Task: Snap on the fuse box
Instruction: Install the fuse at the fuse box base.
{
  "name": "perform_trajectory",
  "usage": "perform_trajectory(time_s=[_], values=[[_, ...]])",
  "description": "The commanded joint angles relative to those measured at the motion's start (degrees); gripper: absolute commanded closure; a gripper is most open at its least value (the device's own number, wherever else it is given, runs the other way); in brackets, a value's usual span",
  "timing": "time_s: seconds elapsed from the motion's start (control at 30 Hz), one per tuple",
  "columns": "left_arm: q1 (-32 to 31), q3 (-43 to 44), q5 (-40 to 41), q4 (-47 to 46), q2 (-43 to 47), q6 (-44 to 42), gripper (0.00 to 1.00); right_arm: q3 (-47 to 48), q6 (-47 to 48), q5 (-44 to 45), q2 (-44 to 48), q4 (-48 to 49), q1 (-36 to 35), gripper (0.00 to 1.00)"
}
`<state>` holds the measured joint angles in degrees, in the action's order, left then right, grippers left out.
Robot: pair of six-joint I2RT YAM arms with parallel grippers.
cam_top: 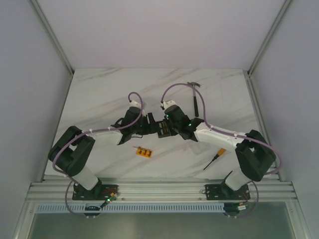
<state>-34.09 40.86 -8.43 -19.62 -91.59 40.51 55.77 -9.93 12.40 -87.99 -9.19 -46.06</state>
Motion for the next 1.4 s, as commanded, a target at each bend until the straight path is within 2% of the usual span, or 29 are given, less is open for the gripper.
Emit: perform_trajectory(time_s=[0.0, 0.2, 0.47, 1.37], values=[[0.34, 2.36, -1.4, 1.67, -2.49, 1.76, 0.33, 2.15, -1.68, 3.62, -3.67, 1.91, -0.63, 1.0], [0.31, 3.53, -2.71, 2.06, -5.08, 2.17, 0.39, 3.11, -2.24, 4.27, -6.58, 2.91, -1.03, 1.0], [0.42, 4.25, -3.09, 2.4, -6.7, 2.23, 0.51, 3.99, -2.94, 5.95, -7.31, 3.86, -1.22, 1.0], [0.51, 5.1, -3.79, 2.92, -7.99, 2.44, 0.56, 6.11, -6.44, 9.33, -11.71, 0.88, -1.31, 1.0]])
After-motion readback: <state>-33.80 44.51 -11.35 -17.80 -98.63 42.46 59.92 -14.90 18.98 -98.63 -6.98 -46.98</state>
